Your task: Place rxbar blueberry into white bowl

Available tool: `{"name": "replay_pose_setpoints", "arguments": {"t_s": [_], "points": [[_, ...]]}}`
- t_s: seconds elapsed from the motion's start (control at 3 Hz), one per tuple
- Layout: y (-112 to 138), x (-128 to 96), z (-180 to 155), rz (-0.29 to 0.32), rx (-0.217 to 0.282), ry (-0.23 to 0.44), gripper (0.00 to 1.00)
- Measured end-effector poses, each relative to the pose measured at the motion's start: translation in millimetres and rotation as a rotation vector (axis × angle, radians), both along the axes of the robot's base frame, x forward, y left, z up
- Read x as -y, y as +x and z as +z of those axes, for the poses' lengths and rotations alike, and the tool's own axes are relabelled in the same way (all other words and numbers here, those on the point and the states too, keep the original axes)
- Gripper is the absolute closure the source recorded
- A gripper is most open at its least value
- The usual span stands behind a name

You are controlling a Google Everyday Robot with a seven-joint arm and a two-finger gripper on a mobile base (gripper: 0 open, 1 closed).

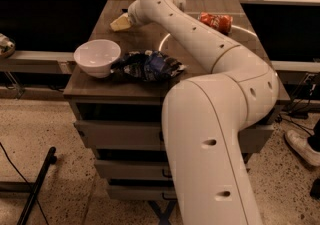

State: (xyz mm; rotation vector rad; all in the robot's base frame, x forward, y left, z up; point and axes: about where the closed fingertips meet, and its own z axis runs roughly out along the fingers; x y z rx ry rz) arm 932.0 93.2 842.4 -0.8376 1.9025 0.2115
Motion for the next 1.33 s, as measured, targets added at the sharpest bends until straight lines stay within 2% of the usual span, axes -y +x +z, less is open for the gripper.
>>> {"name": "replay_pose_setpoints", "arguments": {"t_s": [0.33, 0.67, 1.33], "points": [[-0.1, -0.1, 0.8, 0.000, 0.000, 0.000, 0.87], [-0.1, -0.1, 0.8, 0.000, 0.000, 0.000, 1.00], [-0.2, -0.1, 0.7, 0.001, -0.001, 0.000, 1.00]]}}
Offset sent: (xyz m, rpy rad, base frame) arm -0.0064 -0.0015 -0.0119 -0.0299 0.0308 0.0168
